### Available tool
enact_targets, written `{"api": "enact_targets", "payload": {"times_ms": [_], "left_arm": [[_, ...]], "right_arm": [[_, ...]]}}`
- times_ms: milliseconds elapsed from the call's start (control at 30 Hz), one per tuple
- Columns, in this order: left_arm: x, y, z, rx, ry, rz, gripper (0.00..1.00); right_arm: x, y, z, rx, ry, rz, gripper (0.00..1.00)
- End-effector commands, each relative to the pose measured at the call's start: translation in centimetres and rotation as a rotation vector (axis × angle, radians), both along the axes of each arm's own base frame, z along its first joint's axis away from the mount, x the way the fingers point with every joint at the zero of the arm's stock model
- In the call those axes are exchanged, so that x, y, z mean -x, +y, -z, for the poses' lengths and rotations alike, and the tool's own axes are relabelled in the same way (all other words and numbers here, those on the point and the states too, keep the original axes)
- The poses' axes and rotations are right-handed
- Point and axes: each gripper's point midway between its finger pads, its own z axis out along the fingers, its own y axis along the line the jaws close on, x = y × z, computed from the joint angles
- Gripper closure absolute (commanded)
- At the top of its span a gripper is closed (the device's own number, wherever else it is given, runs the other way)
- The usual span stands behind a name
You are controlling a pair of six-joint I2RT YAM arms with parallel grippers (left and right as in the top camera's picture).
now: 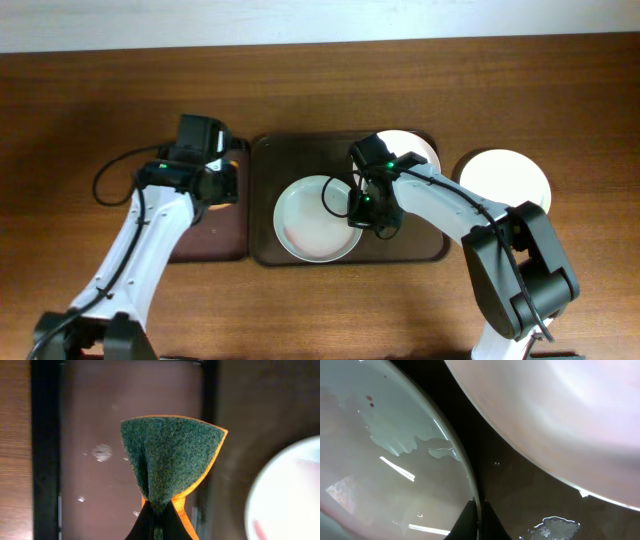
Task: Clean dirty plates on tray and stack at the side
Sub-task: 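Put the sponge back on the black tray with the left gripper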
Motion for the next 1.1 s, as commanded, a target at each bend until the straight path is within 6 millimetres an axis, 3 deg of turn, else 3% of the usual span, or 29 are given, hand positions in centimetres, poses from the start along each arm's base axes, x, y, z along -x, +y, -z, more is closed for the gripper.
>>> {"api": "enact_targets", "payload": {"times_ms": [0,67,167,200,233,267,300,333,500,667,733,767,800,933,967,1000,1067], "left_arm": [[1.4,1.7,4.7,-0.056,0.11,0.008,1.0],[1.8,1.8,7.1,-0.063,0.162,0.01,1.0],[2.1,1.8,9.2,-0.073,0.218,0.024,1.0],[2.2,1.8,9.6,-0.074,0.228,0.023,0.94],[2.1,1.8,9.7,-0.074,0.226,0.023,0.81],[1.9,1.8,9.7,-0.073,0.219,0.023,0.47],[1.6,1.8,9.6,-0.071,0.207,0.023,0.23],[1.4,1.7,9.6,-0.07,0.197,0.023,0.18],[0.0,1.5,9.5,-0.055,0.142,0.008,0.18],[0.1,0.8,11.1,-0.017,0.174,0.022,0.34],[0.0,0.4,11.6,0.002,0.178,0.028,0.55],[-0.3,0.4,11.5,0.003,0.166,0.028,0.89],[-0.7,0.4,11.2,0.001,0.148,0.027,1.0],[-2.1,1.2,8.7,-0.042,0.076,0.009,0.96],[-2.0,1.2,8.4,-0.041,0.077,0.009,0.58],[-1.5,1.2,8.4,-0.043,0.092,0.009,0.36],[0.1,1.1,8.9,-0.034,0.161,0.016,0.3]], "right_arm": [[0.1,-1.2,0.2,0.054,-0.01,0.001,0.96],[0.1,-1.2,0.2,0.054,-0.01,0.001,0.96],[0.1,-1.2,0.2,0.054,-0.01,0.001,0.96],[0.1,-1.2,0.2,0.054,-0.01,0.001,0.96],[0.1,-1.2,0.2,0.054,-0.011,0.001,0.96],[0.1,-1.2,0.2,0.054,-0.011,0.001,0.96],[0.1,-1.2,0.2,0.054,-0.011,0.001,0.95],[0.1,-1.2,0.2,0.054,-0.011,0.001,0.94],[0.1,-1.2,0.2,0.054,-0.011,0.001,0.92],[0.1,-1.2,0.2,0.054,-0.011,0.001,0.92],[0.1,-1.2,0.2,0.054,-0.011,0.001,0.92],[0.1,-1.2,0.2,0.054,-0.011,0.001,0.92],[0.1,-1.2,0.2,0.054,-0.011,0.001,0.92],[0.1,-1.2,0.2,0.054,-0.011,0.001,0.92],[0.1,-1.2,0.2,0.054,-0.011,0.001,0.92],[0.1,-1.2,0.2,0.054,-0.011,0.001,0.92],[0.0,-1.2,0.2,0.053,-0.013,0.001,0.92]]}}
